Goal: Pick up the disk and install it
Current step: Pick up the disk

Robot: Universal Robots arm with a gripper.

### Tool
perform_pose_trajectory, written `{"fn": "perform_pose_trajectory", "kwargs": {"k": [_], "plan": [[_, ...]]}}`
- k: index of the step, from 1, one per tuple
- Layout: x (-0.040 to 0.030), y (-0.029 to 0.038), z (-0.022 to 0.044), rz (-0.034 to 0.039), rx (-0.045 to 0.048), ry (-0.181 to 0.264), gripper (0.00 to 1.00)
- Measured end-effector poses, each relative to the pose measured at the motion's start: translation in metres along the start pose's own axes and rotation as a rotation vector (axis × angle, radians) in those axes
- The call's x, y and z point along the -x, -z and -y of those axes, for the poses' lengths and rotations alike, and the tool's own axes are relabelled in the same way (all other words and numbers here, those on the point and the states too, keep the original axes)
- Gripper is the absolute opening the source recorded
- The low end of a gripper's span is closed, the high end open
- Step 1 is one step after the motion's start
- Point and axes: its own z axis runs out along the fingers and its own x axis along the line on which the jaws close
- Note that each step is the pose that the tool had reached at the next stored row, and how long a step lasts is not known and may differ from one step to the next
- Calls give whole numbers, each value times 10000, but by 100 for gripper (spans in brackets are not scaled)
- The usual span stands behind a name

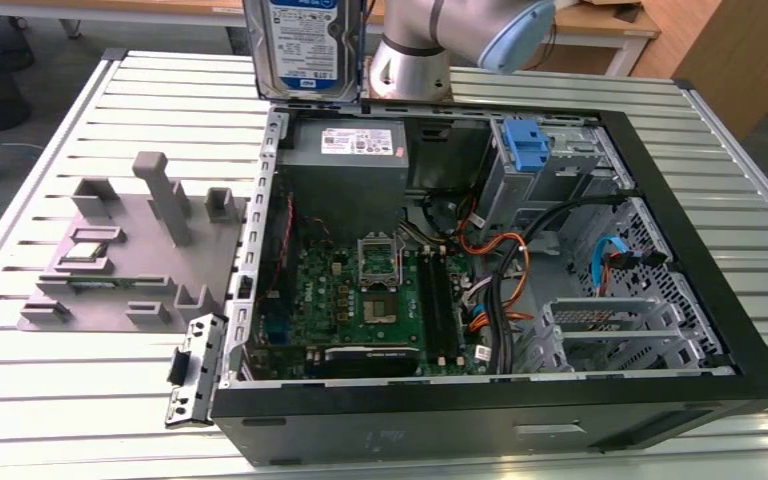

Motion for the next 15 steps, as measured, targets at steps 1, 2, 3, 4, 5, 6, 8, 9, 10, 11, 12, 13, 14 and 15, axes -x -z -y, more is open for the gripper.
{"fn": "perform_pose_trajectory", "kwargs": {"k": [1,2,3,4,5,6,8,9,10,11,12,13,14,15], "plan": [[1,0,11,0,0,0,35],[1,1,23,0,0,1,35],[2,1,34,0,0,1,35],[2,2,46,0,1,1,35],[3,2,58,0,0,0,35],[3,3,70,0,0,1,35],[4,4,86,-1,1,1,35],[4,4,91,0,0,1,35],[4,3,92,1,-1,0,35],[5,4,94,-1,1,0,35],[4,4,95,0,0,0,35],[5,4,95,0,0,0,35],[5,4,95,0,0,0,35],[4,4,95,0,0,0,35]]}}
